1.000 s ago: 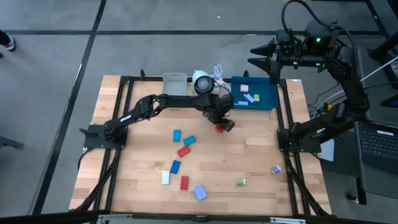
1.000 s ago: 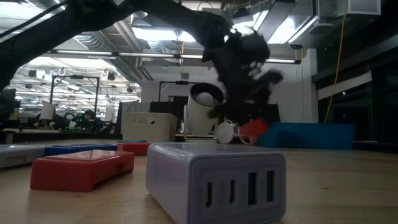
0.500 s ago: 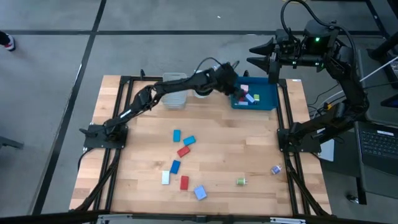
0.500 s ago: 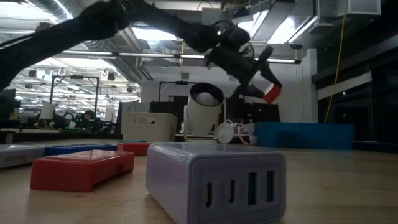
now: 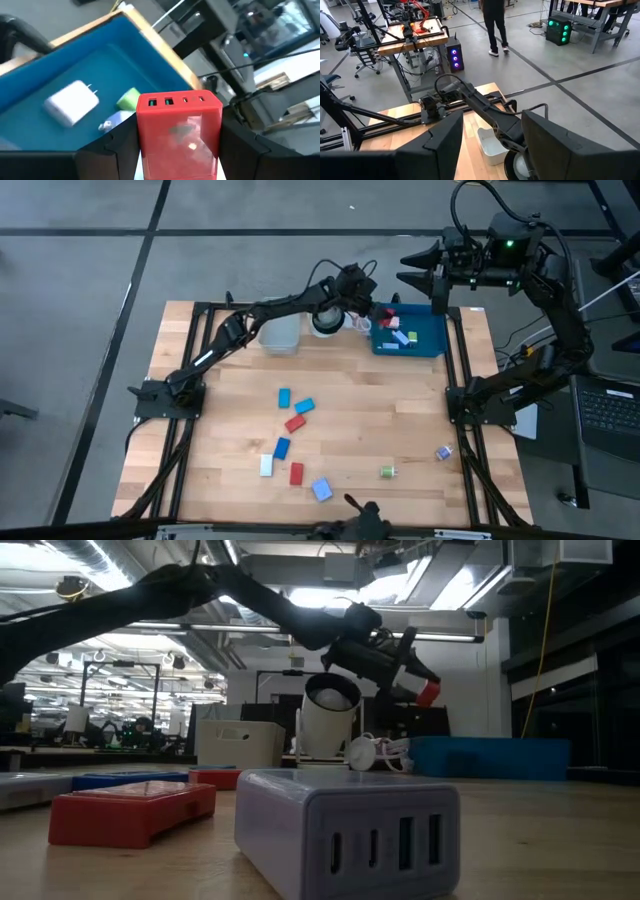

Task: Pick & Place Office items
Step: Put the red charger adapter into the blue bin, then put the green charger adapter into the blue bin

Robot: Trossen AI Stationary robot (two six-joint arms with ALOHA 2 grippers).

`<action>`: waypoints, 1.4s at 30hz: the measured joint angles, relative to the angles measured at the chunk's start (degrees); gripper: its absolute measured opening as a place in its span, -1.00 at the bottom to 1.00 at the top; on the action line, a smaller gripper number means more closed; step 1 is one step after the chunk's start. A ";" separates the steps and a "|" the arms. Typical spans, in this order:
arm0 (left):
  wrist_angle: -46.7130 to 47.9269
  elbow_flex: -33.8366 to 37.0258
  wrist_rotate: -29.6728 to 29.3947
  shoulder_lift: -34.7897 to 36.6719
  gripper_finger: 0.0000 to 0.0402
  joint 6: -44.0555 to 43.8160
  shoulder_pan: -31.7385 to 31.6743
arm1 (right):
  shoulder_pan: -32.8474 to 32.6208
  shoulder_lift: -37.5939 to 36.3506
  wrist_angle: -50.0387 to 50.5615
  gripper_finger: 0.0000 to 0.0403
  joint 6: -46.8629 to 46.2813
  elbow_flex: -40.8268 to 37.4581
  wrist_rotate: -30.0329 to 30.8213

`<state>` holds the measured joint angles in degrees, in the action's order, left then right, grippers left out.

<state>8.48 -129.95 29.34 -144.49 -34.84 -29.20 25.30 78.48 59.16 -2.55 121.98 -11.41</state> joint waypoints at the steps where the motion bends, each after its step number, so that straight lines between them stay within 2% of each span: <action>1: -2.19 -0.07 0.00 -0.53 0.03 -0.17 0.25 | 0.00 0.00 0.00 0.03 0.00 -0.01 0.05; 6: -11.02 -0.34 0.61 -3.34 0.03 -4.47 1.32 | 0.02 0.02 0.00 0.03 -0.88 -0.01 0.25; 12: -10.21 0.22 -2.08 -5.37 0.03 -5.76 1.94 | 0.02 0.02 0.02 0.03 -1.46 -0.01 0.30; 14: -11.32 0.13 -3.56 -4.81 0.18 -4.62 1.98 | 0.02 0.02 0.02 0.03 -1.46 -0.01 0.44; 17: -13.33 -0.17 -4.03 -4.05 0.51 -4.15 2.10 | 0.02 0.02 0.04 0.03 -1.27 -0.01 0.45; 19: -14.21 -0.09 -3.98 -4.17 0.63 -4.59 2.18 | 0.02 0.02 0.04 0.03 -0.99 -0.01 0.45; 26: -16.44 -0.07 -3.92 -4.24 0.67 -4.17 2.17 | 0.02 0.02 0.04 0.03 0.04 -0.01 0.45; 31: -21.90 -0.02 -1.24 -2.48 0.67 -2.52 2.60 | 0.02 0.02 0.05 0.03 0.22 -0.01 0.18; 33: -20.07 -1.08 -1.71 0.17 0.65 1.15 3.01 | 0.00 0.02 0.04 0.03 0.26 -0.01 -0.01; 36: -10.27 -5.16 -4.15 4.68 0.62 10.78 3.66 | 0.00 0.04 -0.23 0.03 0.18 -0.01 -0.21; 38: -5.29 -3.69 -7.21 9.96 0.60 17.11 3.99 | 0.00 0.04 -1.94 0.03 -0.43 -0.01 -0.22; 42: 13.63 -3.49 -15.31 21.17 0.60 25.90 3.91 | 0.00 0.04 -10.21 0.03 -1.88 -0.01 0.36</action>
<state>22.12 -133.44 14.04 -123.31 -8.95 -25.29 25.30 78.52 48.94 -4.43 121.97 -11.05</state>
